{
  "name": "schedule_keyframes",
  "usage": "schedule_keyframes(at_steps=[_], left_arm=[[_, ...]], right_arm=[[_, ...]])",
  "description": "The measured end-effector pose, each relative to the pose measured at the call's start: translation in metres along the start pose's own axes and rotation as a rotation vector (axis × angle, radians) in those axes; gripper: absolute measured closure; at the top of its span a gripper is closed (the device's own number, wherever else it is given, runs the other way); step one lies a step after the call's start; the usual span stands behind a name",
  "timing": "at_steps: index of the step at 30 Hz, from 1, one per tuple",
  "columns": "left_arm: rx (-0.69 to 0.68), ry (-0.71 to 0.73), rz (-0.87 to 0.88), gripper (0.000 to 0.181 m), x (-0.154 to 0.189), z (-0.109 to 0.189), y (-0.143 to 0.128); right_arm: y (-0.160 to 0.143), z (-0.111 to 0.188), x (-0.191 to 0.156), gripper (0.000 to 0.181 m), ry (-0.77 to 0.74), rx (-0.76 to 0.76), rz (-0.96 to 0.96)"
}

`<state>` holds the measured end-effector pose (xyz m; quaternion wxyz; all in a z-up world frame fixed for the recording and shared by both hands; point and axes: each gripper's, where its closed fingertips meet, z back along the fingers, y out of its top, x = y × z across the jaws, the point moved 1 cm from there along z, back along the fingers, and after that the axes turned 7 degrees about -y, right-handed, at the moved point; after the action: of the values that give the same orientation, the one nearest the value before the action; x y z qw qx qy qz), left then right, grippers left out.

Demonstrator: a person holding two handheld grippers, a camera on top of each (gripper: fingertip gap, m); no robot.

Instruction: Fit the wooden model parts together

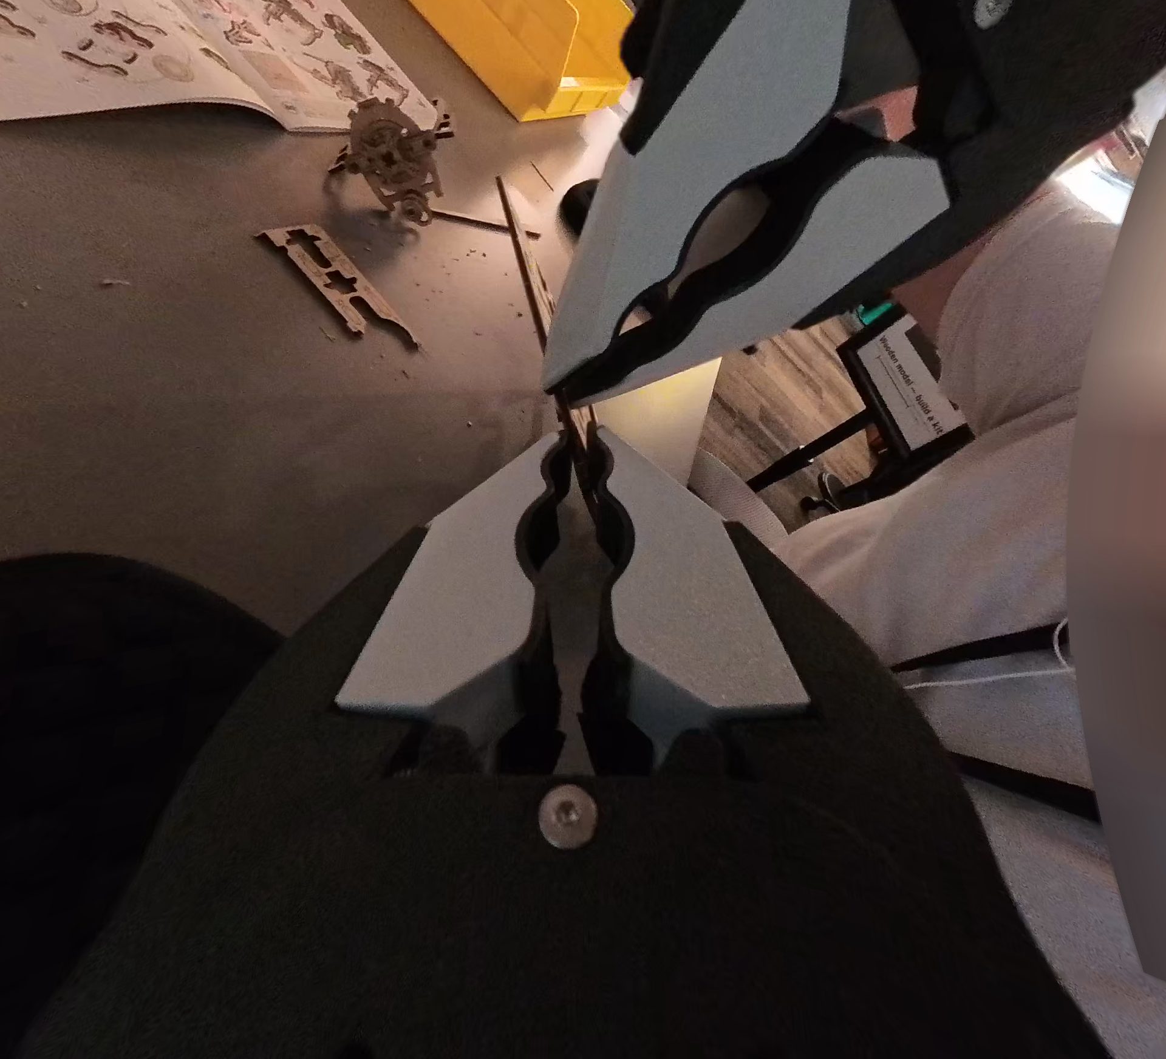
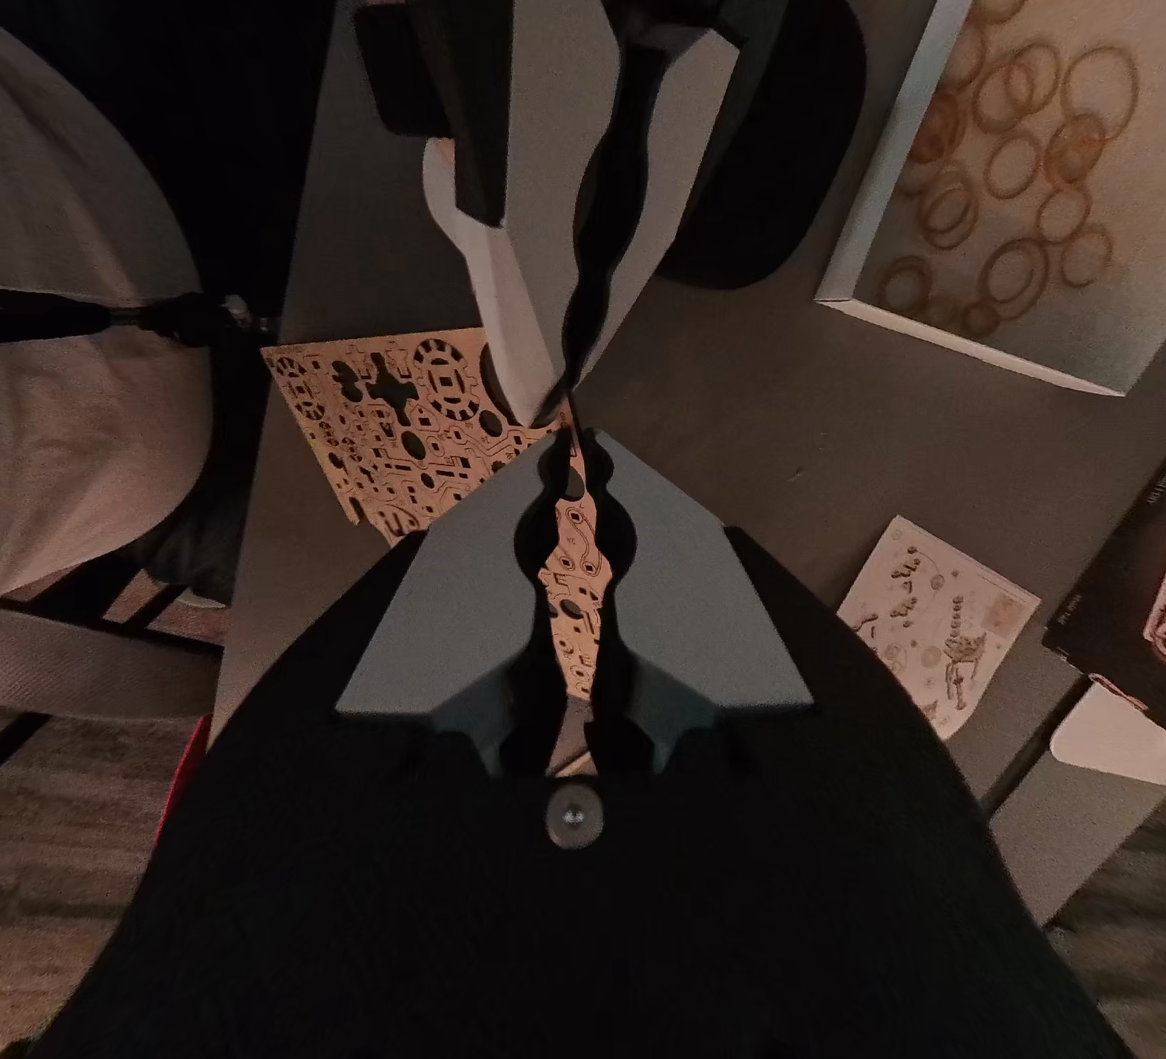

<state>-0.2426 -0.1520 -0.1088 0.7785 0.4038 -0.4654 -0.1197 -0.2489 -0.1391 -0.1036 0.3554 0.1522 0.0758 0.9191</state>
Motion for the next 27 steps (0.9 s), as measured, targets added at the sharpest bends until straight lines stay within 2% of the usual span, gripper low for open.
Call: schedule_keyframes(at_steps=[27], left_arm=[[-0.007, 0.07, -0.004, 0.179, -0.017, 0.003, -0.005]], right_arm=[[0.0, -0.014, 0.005, 0.179, -0.234, 0.081, -0.003]])
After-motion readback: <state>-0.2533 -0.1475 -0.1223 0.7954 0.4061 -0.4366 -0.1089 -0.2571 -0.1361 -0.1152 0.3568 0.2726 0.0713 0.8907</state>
